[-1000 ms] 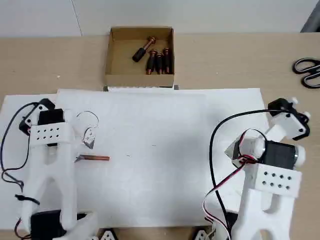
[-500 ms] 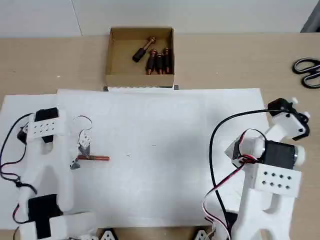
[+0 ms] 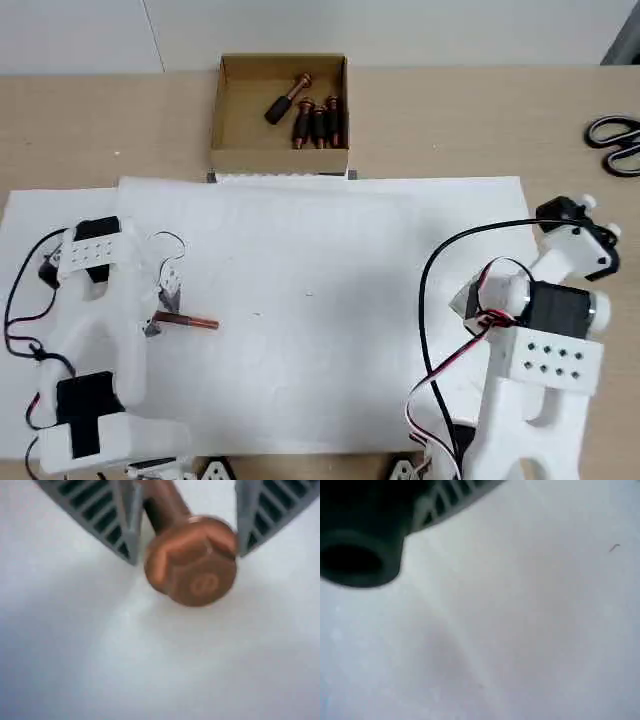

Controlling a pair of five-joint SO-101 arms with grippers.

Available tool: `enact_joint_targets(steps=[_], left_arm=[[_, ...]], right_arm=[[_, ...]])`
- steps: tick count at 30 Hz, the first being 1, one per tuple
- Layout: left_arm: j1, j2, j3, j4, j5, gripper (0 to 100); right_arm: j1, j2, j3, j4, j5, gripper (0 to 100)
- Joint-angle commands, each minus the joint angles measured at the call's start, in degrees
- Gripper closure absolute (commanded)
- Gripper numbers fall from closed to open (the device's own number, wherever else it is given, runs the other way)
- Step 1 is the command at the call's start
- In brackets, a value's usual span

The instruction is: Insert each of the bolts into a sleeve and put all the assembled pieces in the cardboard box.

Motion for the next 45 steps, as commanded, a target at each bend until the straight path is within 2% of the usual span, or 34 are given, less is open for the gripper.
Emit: enact_joint_targets(steps=[1, 5, 11, 15, 20, 25, 29, 35, 41, 45], left_arm=[[-0.26, -0.09, -0.04, -1.76, -0.35, 89], [-0.26, 0.0, 0.04, -4.57, -0.35, 100], [1.05, -0.62, -0.75, -4.84, -0.35, 99], [2.9, -0.62, -5.67, -1.05, -0.35, 99], [6.33, -0.7, -21.41, 9.32, -0.35, 99], [11.87, -0.7, -43.65, 19.25, -1.32, 99], [17.32, -0.7, -56.92, 19.87, -5.36, 99], [24.53, -2.55, -70.81, 19.87, -11.78, 99], [36.22, -13.71, -69.58, 19.78, -16.0, 99], [39.65, -20.04, -64.66, 18.11, -15.74, 99]], right_arm=[[0.4, -1.27, -0.35, -0.22, -0.62, 99.5], [0.31, -1.27, -0.35, -0.48, -0.62, 99.5], [0.31, -1.27, -0.62, -0.48, -0.53, 99.5], [0.22, -1.36, -2.46, -0.04, -0.09, 99.5], [-2.42, -3.47, -9.49, 0.4, 2.99, 99.5], [-13.93, -12.53, -13.27, -0.04, 6.24, 99.5], [-22.64, -19.03, -13.1, 0.22, 10.9, 99.5], [-28.0, -26.68, -13.1, 0.57, 21.71, 99.5], [-30.55, -33.19, -9.85, 0.57, 31.47, 99.5], [-32.57, -36.79, -5.1, -0.13, 33.85, 99.5]])
